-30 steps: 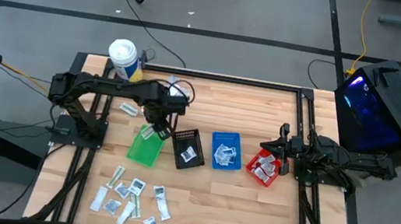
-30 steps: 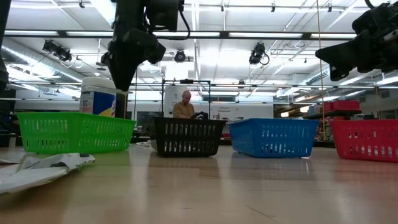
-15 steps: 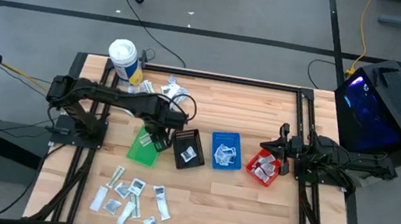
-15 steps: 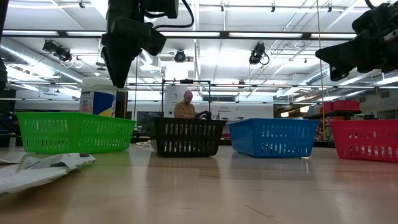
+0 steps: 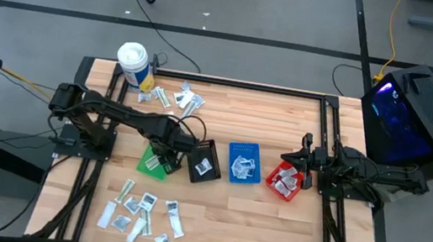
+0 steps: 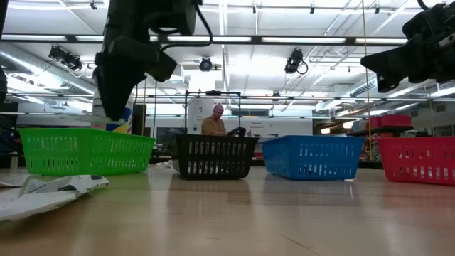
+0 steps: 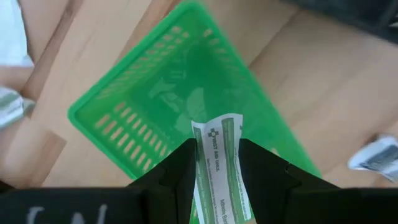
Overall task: Pick & Place First Aid Supplies
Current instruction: Put the bandage into the green basket
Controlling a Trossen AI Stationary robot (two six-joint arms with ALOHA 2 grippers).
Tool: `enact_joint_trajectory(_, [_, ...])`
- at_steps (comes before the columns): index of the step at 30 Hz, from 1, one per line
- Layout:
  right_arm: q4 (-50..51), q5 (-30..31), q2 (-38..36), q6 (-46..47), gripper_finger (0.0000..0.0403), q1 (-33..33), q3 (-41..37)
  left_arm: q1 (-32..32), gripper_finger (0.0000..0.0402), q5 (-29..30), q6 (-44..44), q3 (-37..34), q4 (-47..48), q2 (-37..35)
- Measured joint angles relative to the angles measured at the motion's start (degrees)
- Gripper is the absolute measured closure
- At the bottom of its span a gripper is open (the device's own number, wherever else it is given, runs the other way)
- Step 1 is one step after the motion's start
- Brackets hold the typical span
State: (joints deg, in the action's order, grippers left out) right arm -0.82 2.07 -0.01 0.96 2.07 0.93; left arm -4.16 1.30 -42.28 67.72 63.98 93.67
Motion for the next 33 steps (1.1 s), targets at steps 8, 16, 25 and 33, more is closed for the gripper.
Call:
enact_joint_trajectory(8, [0.0, 0.0, 0.0, 0.0, 0.0380, 0.0, 0.0, 0.0, 0.0273, 0.1, -4.0, -3.8, -2.2, 0.0])
enact_joint_trajectory(16, [0.0, 0.0, 0.0, 0.0, 0.0380, 0.0, 0.0, 0.0, 0.0273, 0.0, -4.9, -5.3, -4.1, 0.0])
enact_joint_trajectory(25, [0.0, 0.0, 0.0, 0.0, 0.0380, 0.0, 0.0, 0.2, 0.0264, 1.0, -5.1, -5.3, -4.4, 0.0])
enact_joint_trajectory(33, [0.0, 0.0, 0.0, 0.0, 0.0380, 0.0, 0.0, 0.2, 0.0178, 1.8, -2.6, -5.3, -4.5, 0.0])
